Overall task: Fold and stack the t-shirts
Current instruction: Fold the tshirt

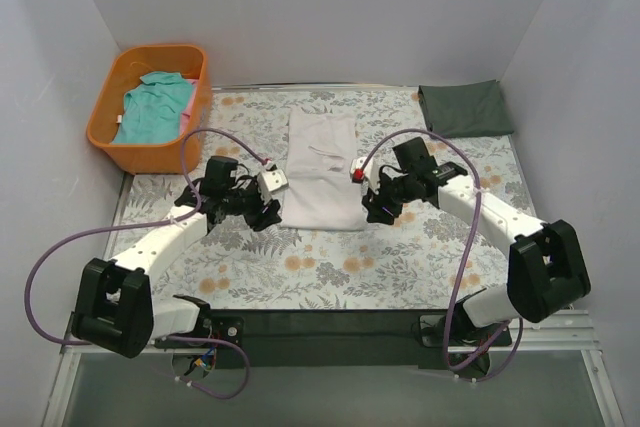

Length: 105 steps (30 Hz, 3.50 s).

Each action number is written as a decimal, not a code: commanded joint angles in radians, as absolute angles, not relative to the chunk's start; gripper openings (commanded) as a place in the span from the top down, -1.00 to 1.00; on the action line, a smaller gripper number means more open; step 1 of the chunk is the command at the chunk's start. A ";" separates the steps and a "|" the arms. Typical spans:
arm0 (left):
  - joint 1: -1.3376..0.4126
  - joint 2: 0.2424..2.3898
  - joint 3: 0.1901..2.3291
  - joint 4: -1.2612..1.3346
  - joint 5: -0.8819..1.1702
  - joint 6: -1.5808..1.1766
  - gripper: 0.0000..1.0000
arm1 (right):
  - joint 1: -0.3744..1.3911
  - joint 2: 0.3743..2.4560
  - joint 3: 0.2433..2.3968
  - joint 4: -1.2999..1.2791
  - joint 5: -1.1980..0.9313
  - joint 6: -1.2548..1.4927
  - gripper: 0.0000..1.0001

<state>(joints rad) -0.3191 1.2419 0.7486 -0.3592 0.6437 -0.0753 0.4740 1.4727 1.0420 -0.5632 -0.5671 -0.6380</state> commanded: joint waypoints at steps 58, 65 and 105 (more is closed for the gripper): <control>-0.483 1.237 0.640 -0.373 0.709 0.259 1.00 | 0.765 1.336 0.801 -0.380 -0.311 -0.859 0.97; -0.535 0.999 0.621 -0.588 0.774 0.184 1.00 | 0.831 1.163 0.805 -0.506 -0.357 -0.781 0.97; -0.299 1.161 0.934 -0.623 0.793 -0.077 1.00 | 0.589 1.486 1.296 -0.598 -0.554 -1.012 0.97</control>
<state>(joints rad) -0.3313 1.1206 0.8665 -0.6525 0.7628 -0.1066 0.6079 1.4517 1.2186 -0.6041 -0.4995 -0.9447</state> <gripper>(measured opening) 0.024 0.020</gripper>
